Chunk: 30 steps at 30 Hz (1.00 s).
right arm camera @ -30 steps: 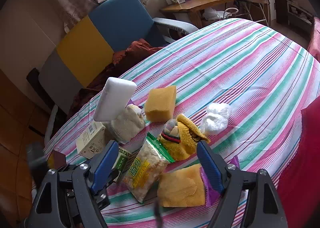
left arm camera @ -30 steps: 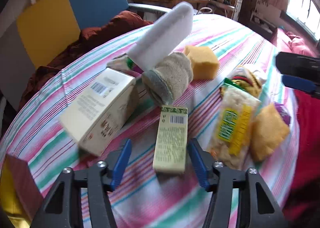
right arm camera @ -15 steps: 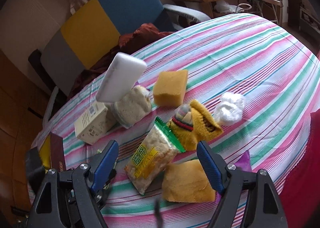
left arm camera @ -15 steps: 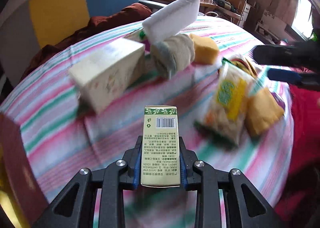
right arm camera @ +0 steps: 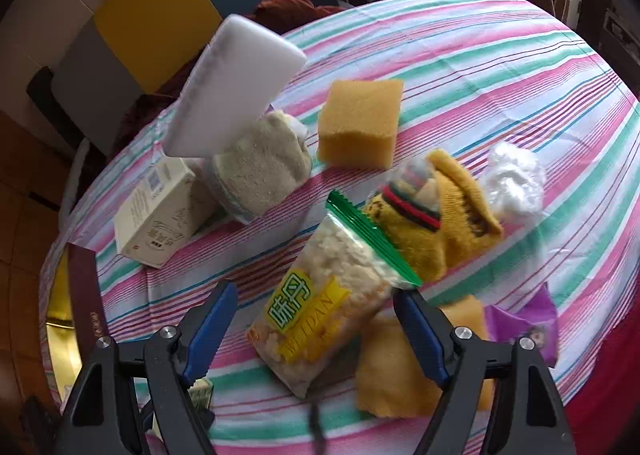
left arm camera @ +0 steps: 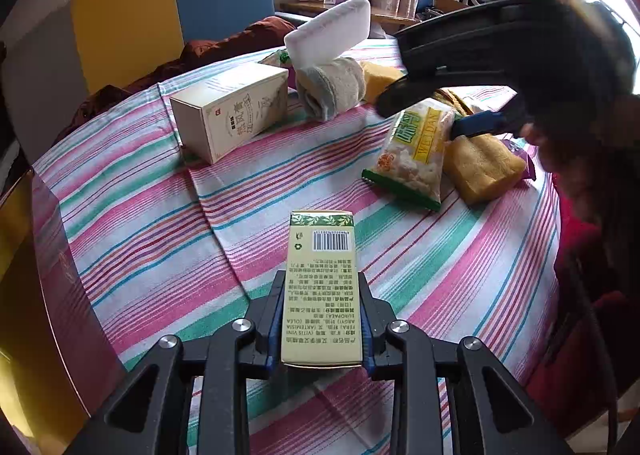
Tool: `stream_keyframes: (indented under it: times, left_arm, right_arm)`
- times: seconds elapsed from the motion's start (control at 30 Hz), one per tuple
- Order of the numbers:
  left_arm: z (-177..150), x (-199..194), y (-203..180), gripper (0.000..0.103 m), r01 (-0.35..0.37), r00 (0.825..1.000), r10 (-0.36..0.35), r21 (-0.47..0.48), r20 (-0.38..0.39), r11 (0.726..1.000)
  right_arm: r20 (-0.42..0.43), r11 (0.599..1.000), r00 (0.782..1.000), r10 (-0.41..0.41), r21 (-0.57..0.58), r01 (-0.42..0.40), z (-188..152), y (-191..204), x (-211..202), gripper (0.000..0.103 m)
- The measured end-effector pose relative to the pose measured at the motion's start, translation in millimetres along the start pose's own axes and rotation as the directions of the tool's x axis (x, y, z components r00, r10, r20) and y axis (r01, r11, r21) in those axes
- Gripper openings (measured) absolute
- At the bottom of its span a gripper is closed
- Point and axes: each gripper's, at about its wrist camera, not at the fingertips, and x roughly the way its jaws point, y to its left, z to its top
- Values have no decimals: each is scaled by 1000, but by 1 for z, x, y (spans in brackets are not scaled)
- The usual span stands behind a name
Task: Organize objects
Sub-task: 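Lift the box with the left gripper while the right grasps the snack bag, then place the box and snack bag into the gold tray with both grippers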
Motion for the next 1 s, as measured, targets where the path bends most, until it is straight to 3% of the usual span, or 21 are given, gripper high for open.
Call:
stream_keyframes:
  times: [0.03,0.1,0.27,0.47,0.7,1.0]
  left_arm:
    - [0,1,0,30,-1,1000,1,3,5,1000]
    - [-2,0,-1,30,-1,1000,1,8,12,1000]
    - [-8,-9,1,30,7,1000,-7,10,15,1000]
    - [-15,-35,4,30,33,999,-33,10,42,999]
    - [-8,-88,17,30,59,989,-53,-38,137,998]
    - [-11,-156,73,30,3,965,49,-198,257,980]
  right_arm:
    - [-1,1000,1000,-5,-12,5,1,3,5,76]
    - [-13,999,999,-35,-41,34,-1,8,16,48]
    - [28,989,999,-40,-141,44,-13,25,6,44]
    - [61,978,997,45,-206,-31,-29,38,-18,43]
    - [126,962,987,101,-266,-65,-44,59,-51,33]
    - [184,901,960,213,-417,-120,-54,123,-89,32]
